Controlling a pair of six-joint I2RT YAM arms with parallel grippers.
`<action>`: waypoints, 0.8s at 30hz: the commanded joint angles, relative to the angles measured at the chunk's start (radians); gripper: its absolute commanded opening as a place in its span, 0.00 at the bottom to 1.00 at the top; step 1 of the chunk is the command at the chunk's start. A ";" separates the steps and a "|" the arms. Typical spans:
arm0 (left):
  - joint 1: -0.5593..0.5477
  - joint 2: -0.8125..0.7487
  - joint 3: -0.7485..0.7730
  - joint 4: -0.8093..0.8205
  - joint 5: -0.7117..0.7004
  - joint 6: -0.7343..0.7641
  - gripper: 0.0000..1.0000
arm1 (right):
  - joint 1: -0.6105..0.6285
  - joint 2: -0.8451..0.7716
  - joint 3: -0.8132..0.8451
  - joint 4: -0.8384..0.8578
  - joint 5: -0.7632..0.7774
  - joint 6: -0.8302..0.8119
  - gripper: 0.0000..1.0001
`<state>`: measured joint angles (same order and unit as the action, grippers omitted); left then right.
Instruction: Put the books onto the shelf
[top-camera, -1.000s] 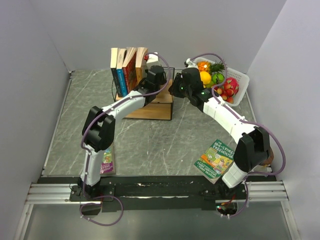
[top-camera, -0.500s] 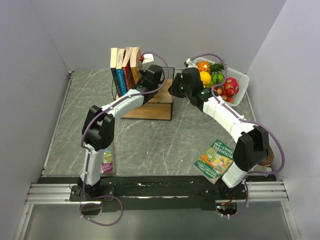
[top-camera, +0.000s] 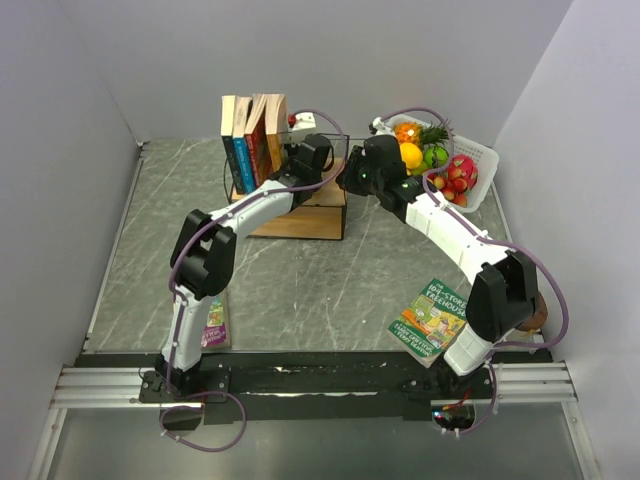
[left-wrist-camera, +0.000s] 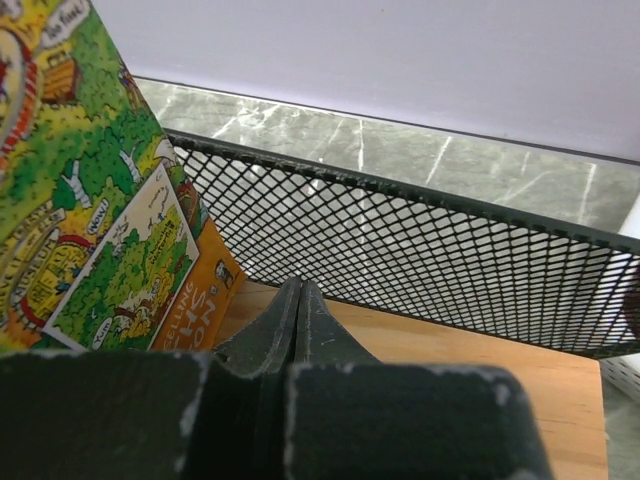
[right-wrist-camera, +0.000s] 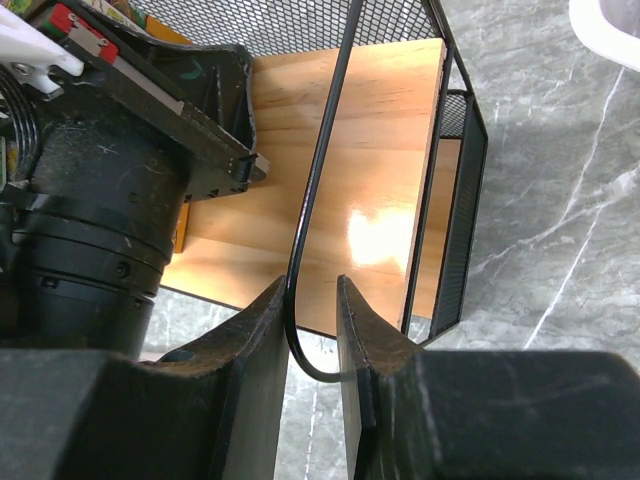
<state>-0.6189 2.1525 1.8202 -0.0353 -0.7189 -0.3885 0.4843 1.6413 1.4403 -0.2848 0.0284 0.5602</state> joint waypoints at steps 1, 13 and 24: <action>0.002 0.050 0.053 -0.060 -0.082 0.062 0.01 | -0.020 0.015 0.008 -0.007 0.024 0.000 0.31; 0.033 0.043 0.044 -0.090 -0.152 0.056 0.01 | -0.021 0.012 0.006 -0.004 0.018 0.001 0.31; 0.056 0.032 0.030 -0.095 -0.201 0.089 0.01 | -0.023 0.015 0.005 -0.002 0.015 0.004 0.31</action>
<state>-0.6155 2.1757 1.8534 -0.0689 -0.8349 -0.3382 0.4797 1.6428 1.4399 -0.2810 0.0212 0.5610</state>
